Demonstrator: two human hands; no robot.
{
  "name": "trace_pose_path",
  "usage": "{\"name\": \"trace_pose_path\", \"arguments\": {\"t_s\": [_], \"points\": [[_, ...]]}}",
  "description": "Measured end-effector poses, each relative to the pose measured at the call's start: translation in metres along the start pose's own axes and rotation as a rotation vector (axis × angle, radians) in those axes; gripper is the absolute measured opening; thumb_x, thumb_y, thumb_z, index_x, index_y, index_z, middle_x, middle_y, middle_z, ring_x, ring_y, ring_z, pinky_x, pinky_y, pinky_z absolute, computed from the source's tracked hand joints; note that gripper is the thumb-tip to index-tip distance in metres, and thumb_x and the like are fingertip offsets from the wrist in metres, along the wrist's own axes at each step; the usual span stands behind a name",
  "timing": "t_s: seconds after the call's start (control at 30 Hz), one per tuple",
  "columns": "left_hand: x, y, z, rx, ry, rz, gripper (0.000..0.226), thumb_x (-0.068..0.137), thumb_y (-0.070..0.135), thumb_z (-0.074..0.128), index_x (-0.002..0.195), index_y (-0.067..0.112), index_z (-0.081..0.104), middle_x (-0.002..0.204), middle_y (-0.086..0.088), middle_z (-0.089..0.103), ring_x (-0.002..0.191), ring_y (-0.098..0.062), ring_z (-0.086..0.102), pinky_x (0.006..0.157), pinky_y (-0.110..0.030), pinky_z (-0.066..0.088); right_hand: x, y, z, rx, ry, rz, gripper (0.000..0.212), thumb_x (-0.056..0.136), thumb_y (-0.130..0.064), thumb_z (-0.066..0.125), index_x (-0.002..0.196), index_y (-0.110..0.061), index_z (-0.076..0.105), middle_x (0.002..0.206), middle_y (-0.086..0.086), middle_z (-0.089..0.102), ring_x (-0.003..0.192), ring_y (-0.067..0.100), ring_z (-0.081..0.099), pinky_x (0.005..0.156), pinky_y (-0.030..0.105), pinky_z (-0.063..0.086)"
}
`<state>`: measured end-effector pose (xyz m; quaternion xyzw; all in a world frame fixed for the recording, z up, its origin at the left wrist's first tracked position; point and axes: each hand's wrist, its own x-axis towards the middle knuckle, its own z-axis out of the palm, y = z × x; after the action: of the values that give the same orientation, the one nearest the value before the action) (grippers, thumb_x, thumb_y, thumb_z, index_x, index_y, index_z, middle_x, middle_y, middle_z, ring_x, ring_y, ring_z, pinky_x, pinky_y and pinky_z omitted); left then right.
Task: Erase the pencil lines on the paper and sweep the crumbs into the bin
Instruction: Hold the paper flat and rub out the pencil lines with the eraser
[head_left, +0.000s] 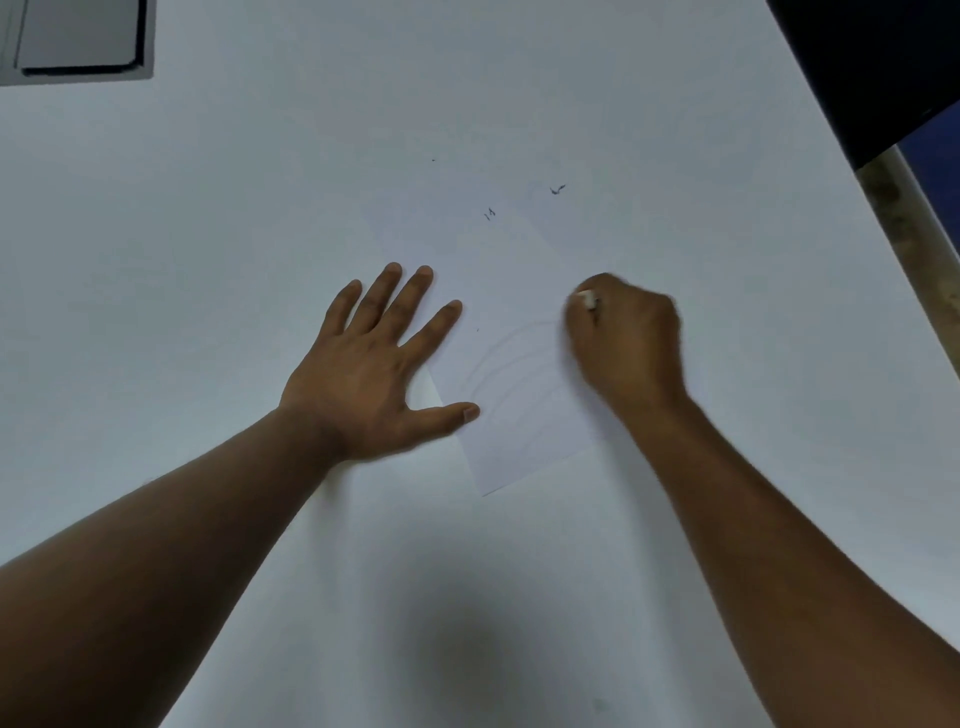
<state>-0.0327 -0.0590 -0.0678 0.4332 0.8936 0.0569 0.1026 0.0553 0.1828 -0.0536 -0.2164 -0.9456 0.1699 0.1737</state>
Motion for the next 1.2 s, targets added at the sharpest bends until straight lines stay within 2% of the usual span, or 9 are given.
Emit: {"name": "trace_pose_path", "arguments": {"t_s": [0.1, 0.27, 0.47, 0.53, 0.67, 0.8, 0.87, 1.07, 1.2], "points": [[0.0, 0.0, 0.0, 0.003, -0.004, 0.0, 0.1, 0.084, 0.094, 0.016, 0.165, 0.038, 0.001, 0.173, 0.002, -0.014, 0.158, -0.02, -0.02, 0.128, -0.05, -0.005, 0.014, 0.025, -0.007, -0.018, 0.035, 0.175, 0.034, 0.085, -0.031, 0.043, 0.081, -0.011, 0.07, 0.075, 0.008, 0.071, 0.07, 0.03, 0.066, 0.063, 0.032, 0.048], [0.0, -0.001, 0.001, 0.0, 0.029, 0.01, 0.101, 0.084, 0.094, 0.015, 0.165, 0.034, 0.008, 0.174, -0.001, -0.008, 0.159, -0.022, -0.015, 0.129, -0.052, 0.0, -0.014, -0.027, 0.009, 0.13, -0.046, -0.024, 0.029, 0.09, -0.027, 0.047, 0.078, -0.008, 0.067, 0.064, 0.009, 0.066, 0.059, 0.032, 0.062, 0.057, 0.037, 0.051], [0.0, -0.001, 0.0, -0.015, 0.021, 0.013, 0.101, 0.084, 0.094, 0.014, 0.165, 0.035, 0.007, 0.174, 0.0, -0.009, 0.158, -0.02, -0.018, 0.129, -0.052, 0.0, 0.014, 0.021, -0.004, 0.005, 0.069, 0.174, 0.034, 0.085, -0.029, 0.041, 0.077, -0.009, 0.067, 0.069, 0.009, 0.069, 0.063, 0.031, 0.064, 0.059, 0.032, 0.046], [0.0, -0.001, 0.001, -0.02, 0.029, 0.016, 0.1, 0.084, 0.094, 0.016, 0.165, 0.035, 0.009, 0.174, 0.0, -0.008, 0.158, -0.02, -0.018, 0.128, -0.052, 0.001, 0.009, 0.007, 0.0, 0.052, 0.096, 0.125, 0.036, 0.085, -0.031, 0.04, 0.075, -0.01, 0.068, 0.067, 0.009, 0.069, 0.061, 0.03, 0.063, 0.057, 0.03, 0.044], [0.0, -0.002, 0.002, -0.01, 0.034, 0.017, 0.1, 0.085, 0.093, 0.017, 0.165, 0.034, 0.009, 0.174, 0.0, -0.009, 0.158, -0.02, -0.018, 0.128, -0.053, 0.002, -0.017, -0.037, 0.016, 0.106, -0.021, 0.001, 0.037, 0.09, -0.031, 0.038, 0.075, -0.011, 0.066, 0.063, 0.006, 0.065, 0.056, 0.029, 0.06, 0.054, 0.032, 0.049], [0.0, -0.002, 0.003, -0.03, 0.036, 0.019, 0.099, 0.085, 0.093, 0.021, 0.165, 0.035, 0.011, 0.174, 0.001, -0.008, 0.159, -0.02, -0.016, 0.128, -0.054, 0.002, -0.003, 0.004, 0.004, -0.016, 0.091, 0.156, 0.031, 0.088, -0.026, 0.044, 0.075, -0.01, 0.067, 0.065, 0.011, 0.067, 0.059, 0.034, 0.063, 0.054, 0.033, 0.048], [0.0, -0.002, 0.003, -0.036, 0.039, 0.022, 0.099, 0.085, 0.093, 0.021, 0.165, 0.035, 0.012, 0.174, 0.001, -0.007, 0.159, -0.02, -0.016, 0.128, -0.054, 0.002, 0.005, 0.021, -0.005, -0.001, 0.112, 0.232, 0.03, 0.087, -0.025, 0.045, 0.074, -0.008, 0.065, 0.065, 0.008, 0.067, 0.06, 0.028, 0.063, 0.055, 0.033, 0.049], [0.0, -0.002, 0.003, -0.038, 0.055, 0.027, 0.099, 0.086, 0.093, 0.021, 0.165, 0.033, 0.015, 0.174, -0.001, -0.004, 0.159, -0.022, -0.013, 0.128, -0.054, 0.003, -0.011, -0.001, 0.002, 0.076, 0.02, 0.067, 0.029, 0.091, -0.026, 0.045, 0.078, -0.009, 0.065, 0.064, 0.008, 0.064, 0.059, 0.031, 0.06, 0.057, 0.038, 0.051], [0.0, -0.002, 0.003, -0.032, 0.041, 0.027, 0.099, 0.085, 0.093, 0.018, 0.165, 0.034, 0.013, 0.174, -0.001, -0.005, 0.159, -0.022, -0.014, 0.128, -0.054, 0.003, 0.01, 0.031, -0.014, 0.022, 0.083, 0.146, 0.031, 0.09, -0.027, 0.045, 0.081, -0.01, 0.069, 0.07, 0.008, 0.069, 0.064, 0.03, 0.064, 0.061, 0.035, 0.051]]}}
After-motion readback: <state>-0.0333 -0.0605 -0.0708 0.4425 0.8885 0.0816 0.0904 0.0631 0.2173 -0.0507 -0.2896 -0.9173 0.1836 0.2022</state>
